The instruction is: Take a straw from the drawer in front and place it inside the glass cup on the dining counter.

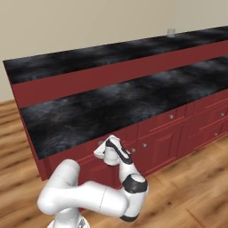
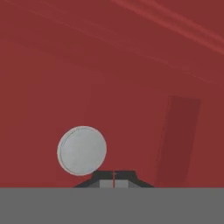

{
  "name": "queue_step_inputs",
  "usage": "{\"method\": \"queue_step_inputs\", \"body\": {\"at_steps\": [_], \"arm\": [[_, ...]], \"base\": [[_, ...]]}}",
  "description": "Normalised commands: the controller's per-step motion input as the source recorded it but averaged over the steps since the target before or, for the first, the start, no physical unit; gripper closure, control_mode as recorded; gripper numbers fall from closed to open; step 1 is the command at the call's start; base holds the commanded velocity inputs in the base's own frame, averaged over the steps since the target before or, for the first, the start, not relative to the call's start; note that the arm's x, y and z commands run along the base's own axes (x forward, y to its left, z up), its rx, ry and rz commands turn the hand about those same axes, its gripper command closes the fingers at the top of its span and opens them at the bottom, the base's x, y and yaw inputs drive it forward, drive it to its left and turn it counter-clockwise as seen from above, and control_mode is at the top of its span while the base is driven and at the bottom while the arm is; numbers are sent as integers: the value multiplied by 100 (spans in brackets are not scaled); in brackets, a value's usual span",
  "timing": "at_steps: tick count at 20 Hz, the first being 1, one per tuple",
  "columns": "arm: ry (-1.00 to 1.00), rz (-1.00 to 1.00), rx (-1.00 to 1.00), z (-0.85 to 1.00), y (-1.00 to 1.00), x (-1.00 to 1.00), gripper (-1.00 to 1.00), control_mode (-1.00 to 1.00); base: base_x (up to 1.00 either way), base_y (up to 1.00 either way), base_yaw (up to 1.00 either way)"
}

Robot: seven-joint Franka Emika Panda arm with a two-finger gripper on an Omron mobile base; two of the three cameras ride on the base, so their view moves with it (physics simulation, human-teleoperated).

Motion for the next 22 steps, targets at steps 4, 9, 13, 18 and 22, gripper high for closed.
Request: {"method": "queue_step_inputs", "body": {"at_steps": [4, 9, 13, 18, 22], "arm": [[7, -14, -1, -37, -22, 11, 100, -100], [7, -17, -5, -45, -27, 0, 100, -100], [16, -25, -8, -59, -76, -24, 100, -100], [22, -26, -8, -62, -100, -58, 100, -100], [23, -29, -9, -50, -100, -73, 100, -100]], "base": [[0, 0, 0], [0, 0, 0], [0, 0, 0], [0, 0, 0], [0, 0, 0]]}}
